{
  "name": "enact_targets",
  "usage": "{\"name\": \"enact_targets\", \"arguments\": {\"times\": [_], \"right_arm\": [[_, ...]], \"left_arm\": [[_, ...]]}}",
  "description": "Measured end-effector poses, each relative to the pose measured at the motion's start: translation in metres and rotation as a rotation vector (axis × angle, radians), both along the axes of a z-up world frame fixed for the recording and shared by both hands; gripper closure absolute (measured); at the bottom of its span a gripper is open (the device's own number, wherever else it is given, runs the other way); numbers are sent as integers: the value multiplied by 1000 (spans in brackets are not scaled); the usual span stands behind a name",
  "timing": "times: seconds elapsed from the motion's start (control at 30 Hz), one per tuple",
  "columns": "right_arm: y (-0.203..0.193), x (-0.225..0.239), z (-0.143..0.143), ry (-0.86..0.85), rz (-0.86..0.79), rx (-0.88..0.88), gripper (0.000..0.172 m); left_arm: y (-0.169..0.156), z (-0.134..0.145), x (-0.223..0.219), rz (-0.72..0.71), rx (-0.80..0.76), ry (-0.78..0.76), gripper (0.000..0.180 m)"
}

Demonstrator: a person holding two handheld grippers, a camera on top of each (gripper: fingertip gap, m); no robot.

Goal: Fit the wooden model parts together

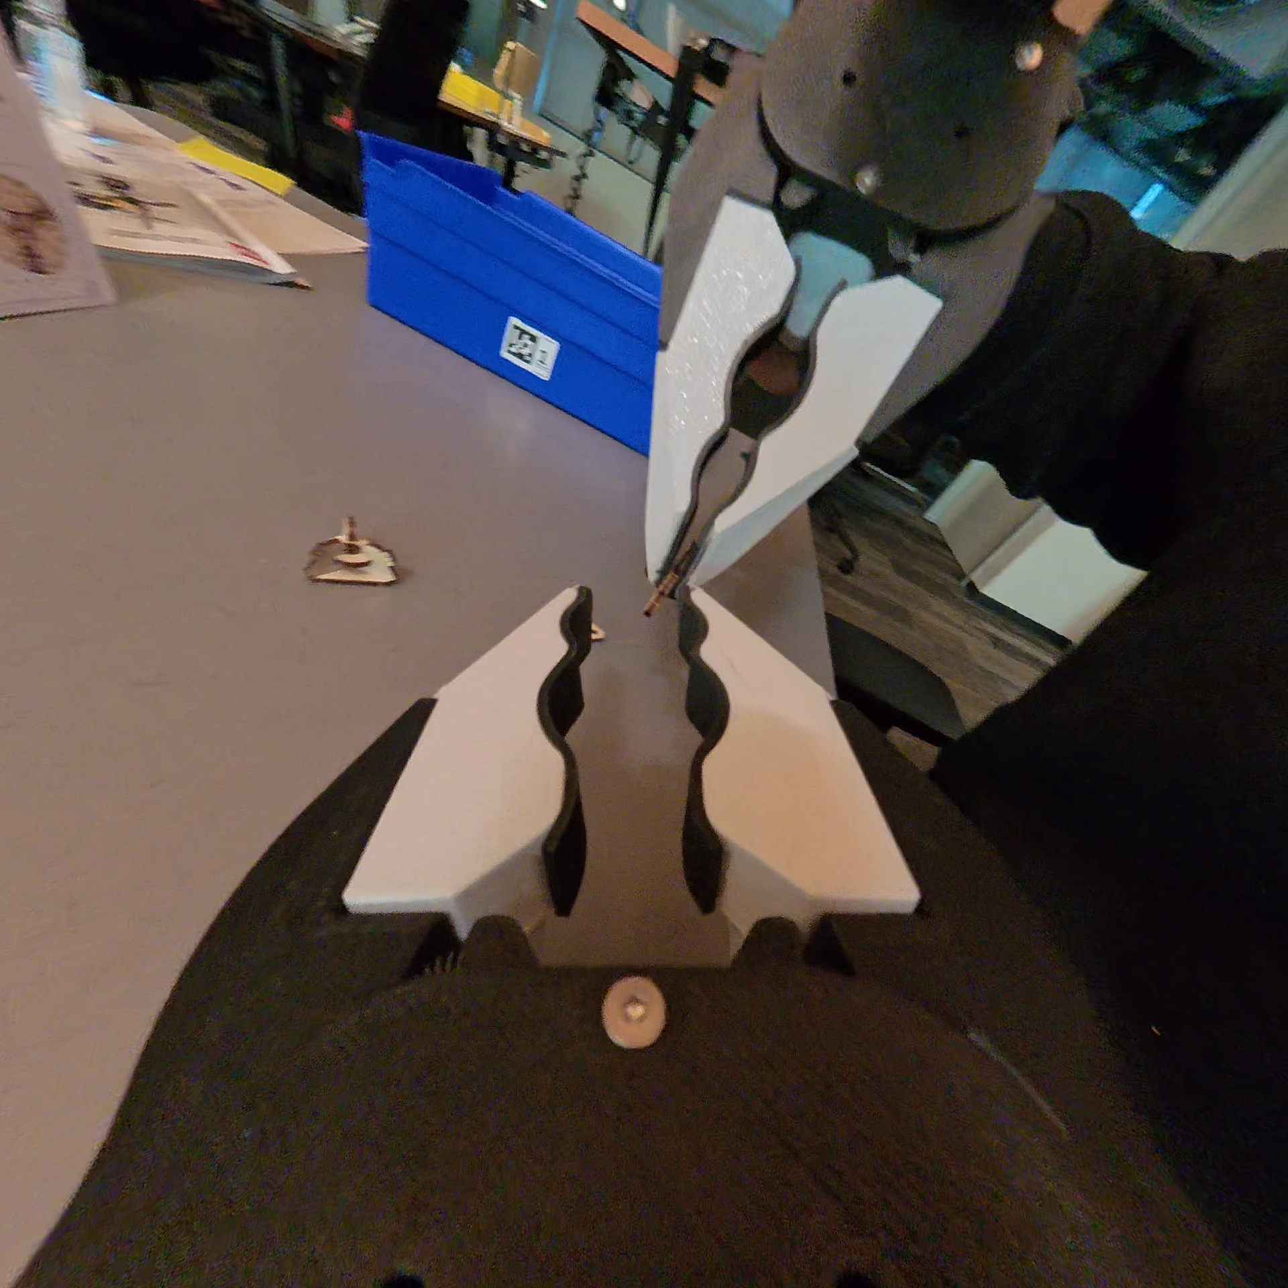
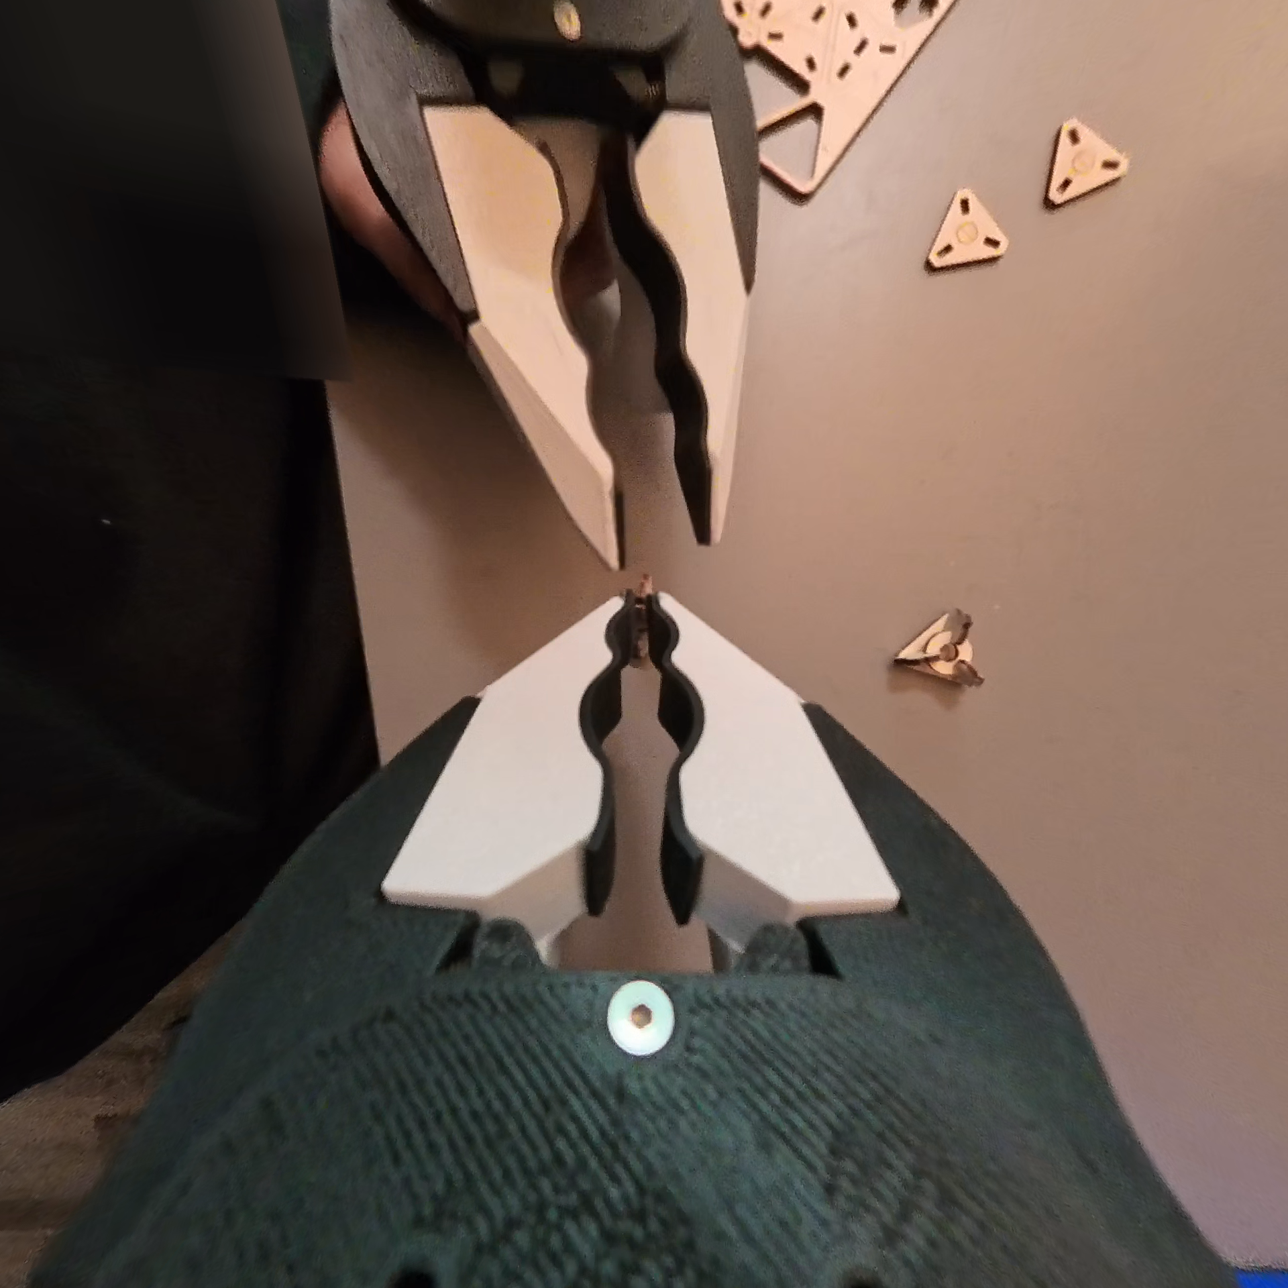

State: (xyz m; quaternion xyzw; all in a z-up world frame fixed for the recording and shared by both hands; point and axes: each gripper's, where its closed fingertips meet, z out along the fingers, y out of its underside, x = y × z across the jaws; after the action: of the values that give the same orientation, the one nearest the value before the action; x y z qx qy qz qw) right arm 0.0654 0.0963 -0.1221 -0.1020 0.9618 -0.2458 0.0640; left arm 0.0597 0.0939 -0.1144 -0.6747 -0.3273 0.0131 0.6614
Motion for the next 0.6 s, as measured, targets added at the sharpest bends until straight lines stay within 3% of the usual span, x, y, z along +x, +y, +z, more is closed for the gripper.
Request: {"name": "enact_targets", "arguments": {"times": [0.1,0.5,0.6], "right_arm": [[-2,7,7,-41,16,-26,170],[-2,13,12,-117,-10,-82,170],[-10,0,26,-84,-77,-187,150]], "left_arm": [[6,0,6,-44,-6,10,156],[17,1,19,-107,-78,102,180],[11,4,15,-87,-30,65,180]]}}
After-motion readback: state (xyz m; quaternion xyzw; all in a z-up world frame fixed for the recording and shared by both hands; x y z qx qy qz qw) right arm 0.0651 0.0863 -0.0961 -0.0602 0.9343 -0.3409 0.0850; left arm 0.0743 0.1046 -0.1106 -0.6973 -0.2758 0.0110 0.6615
